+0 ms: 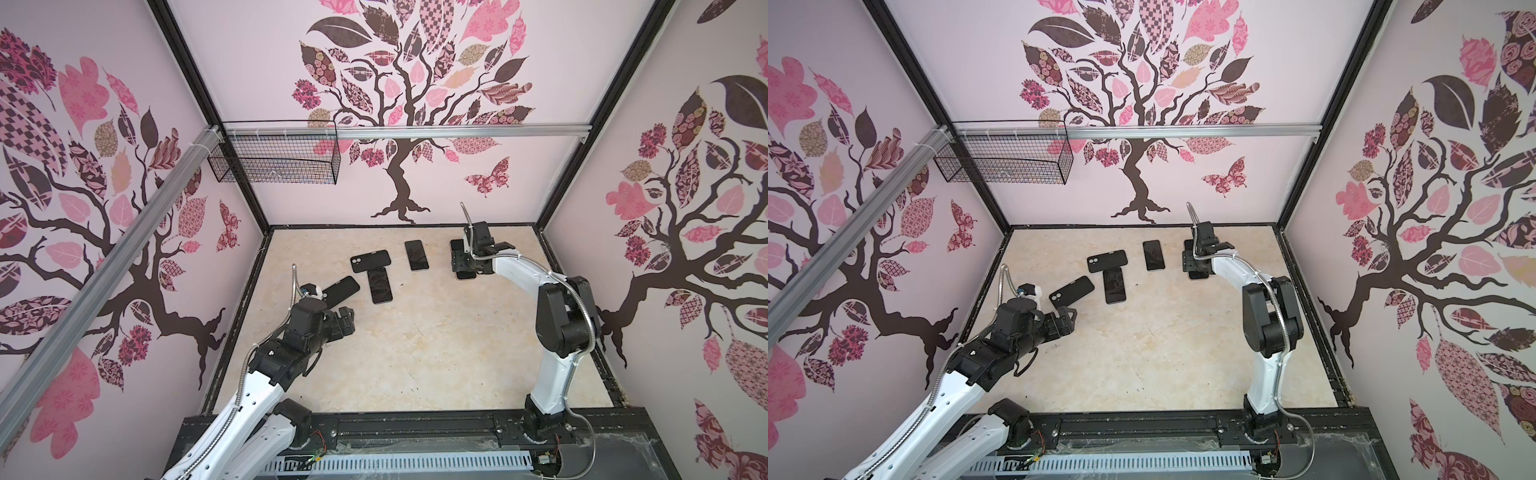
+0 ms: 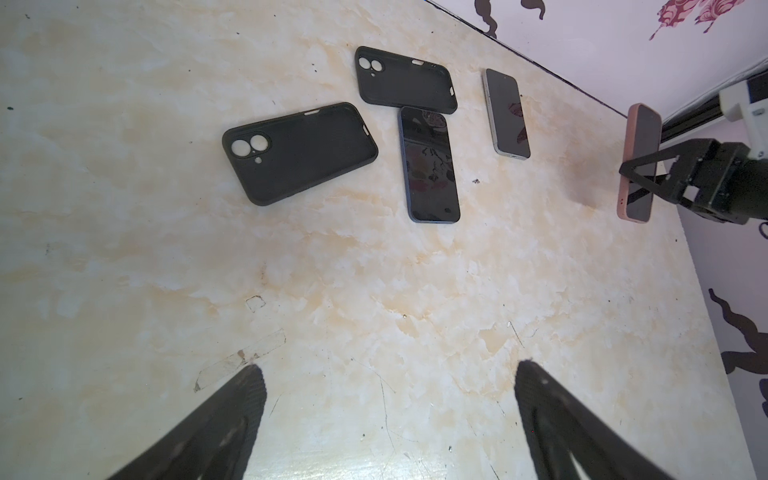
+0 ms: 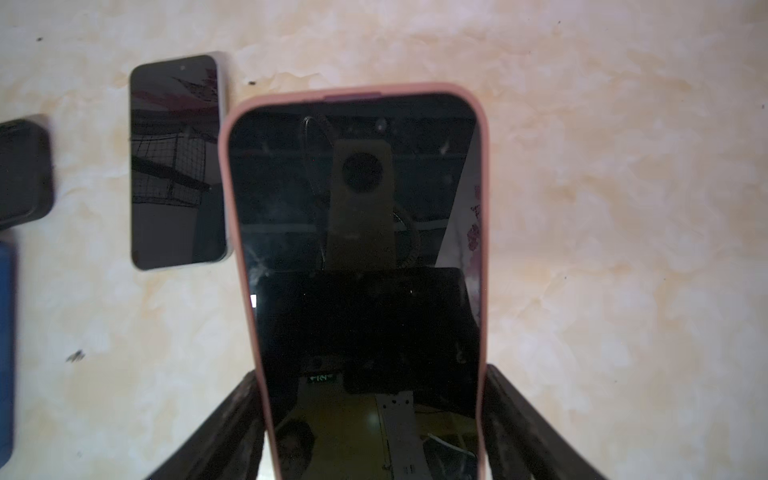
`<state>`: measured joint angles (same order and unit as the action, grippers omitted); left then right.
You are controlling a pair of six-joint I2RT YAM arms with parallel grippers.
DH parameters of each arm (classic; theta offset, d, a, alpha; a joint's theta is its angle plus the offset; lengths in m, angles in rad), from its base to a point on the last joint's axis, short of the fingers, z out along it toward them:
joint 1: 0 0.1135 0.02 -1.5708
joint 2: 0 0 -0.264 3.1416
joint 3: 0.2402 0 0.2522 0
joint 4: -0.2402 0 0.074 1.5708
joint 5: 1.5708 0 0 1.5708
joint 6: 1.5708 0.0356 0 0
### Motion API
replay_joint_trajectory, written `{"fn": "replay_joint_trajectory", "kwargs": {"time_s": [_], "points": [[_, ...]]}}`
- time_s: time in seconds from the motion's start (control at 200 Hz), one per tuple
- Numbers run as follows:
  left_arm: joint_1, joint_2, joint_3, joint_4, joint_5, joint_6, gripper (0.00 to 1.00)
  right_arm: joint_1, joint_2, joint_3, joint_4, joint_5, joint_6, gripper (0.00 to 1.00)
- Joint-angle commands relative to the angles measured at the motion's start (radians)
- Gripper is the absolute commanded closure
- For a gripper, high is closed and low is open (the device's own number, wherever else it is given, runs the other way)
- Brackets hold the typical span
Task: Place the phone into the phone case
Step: 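Carry the cased phone farther from the robot with the right gripper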
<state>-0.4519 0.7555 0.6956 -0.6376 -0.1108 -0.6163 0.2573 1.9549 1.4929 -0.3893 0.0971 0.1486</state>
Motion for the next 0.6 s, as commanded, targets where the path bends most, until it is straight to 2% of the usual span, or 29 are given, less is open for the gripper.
{"fn": "replay_joint_trajectory", "kwargs": {"time_s": [0.0,0.3,0.42,0.595], "points": [[0.005,-0.011,0.048,-0.027,0.017,0.025,0.03,-0.004,0.082,0.107,-0.016,0.018,-0.001,0.78],[0.006,-0.008,0.048,-0.052,0.049,0.035,0.02,-0.021,0.266,0.299,-0.055,-0.005,0.015,0.77],[0.007,-0.008,0.050,-0.070,0.047,0.037,0.02,-0.024,0.335,0.373,-0.088,0.019,0.038,0.73],[0.007,-0.010,0.051,-0.101,0.024,0.036,0.02,-0.025,0.373,0.394,-0.082,0.031,0.064,0.70]]}}
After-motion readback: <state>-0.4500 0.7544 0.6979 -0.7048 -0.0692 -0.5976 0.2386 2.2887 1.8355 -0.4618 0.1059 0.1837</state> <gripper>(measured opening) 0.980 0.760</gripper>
